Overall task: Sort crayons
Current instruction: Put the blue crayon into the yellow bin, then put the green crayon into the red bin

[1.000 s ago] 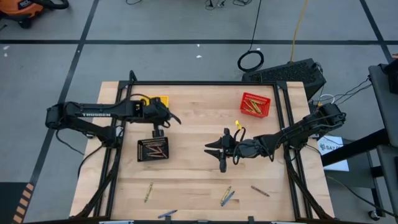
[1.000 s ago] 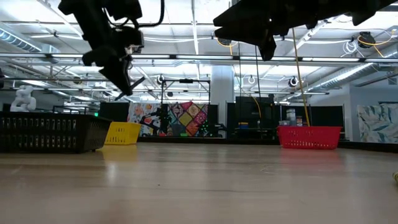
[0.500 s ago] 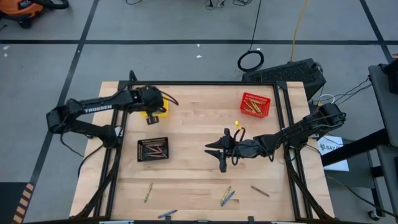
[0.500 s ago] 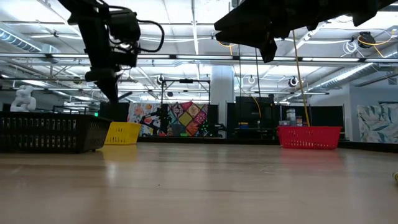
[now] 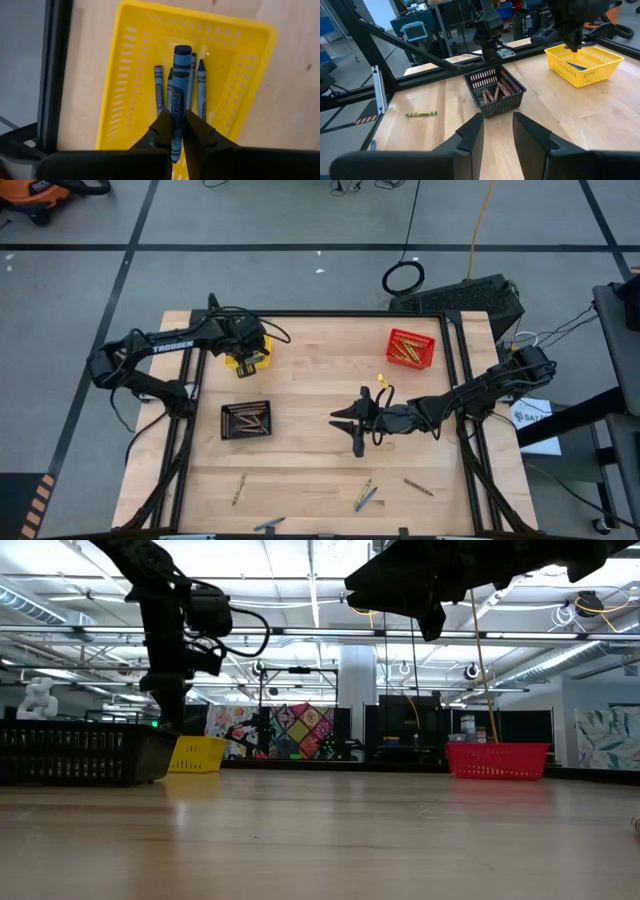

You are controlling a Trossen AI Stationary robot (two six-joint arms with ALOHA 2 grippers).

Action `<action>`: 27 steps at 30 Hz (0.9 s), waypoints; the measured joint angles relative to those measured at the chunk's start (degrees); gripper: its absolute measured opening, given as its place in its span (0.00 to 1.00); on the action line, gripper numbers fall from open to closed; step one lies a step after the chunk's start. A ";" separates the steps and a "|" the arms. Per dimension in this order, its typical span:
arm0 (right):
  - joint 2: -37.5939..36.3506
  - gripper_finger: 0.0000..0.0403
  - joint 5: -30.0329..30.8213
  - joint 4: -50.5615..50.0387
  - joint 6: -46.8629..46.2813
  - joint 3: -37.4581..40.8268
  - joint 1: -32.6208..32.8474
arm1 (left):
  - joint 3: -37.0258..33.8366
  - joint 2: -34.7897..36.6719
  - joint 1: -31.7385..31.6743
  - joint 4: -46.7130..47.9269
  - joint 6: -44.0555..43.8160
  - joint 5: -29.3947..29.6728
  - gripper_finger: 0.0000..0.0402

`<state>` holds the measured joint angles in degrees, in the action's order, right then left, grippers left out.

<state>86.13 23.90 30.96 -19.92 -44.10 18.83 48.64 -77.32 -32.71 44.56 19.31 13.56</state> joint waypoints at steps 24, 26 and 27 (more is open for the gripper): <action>0.00 0.23 0.00 0.02 -0.16 0.00 -0.15 | 0.00 0.52 1.68 0.15 -1.55 -0.07 0.18; 0.00 0.23 0.00 0.02 0.90 0.00 -0.28 | 0.00 1.49 2.53 0.13 -2.41 -0.11 0.18; 0.00 0.23 0.00 0.02 1.16 0.00 -0.28 | 0.00 2.09 3.01 0.23 -2.47 -0.11 0.18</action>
<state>86.13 23.90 30.98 -18.76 -44.10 18.55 48.64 -75.23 -29.70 44.79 16.84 13.45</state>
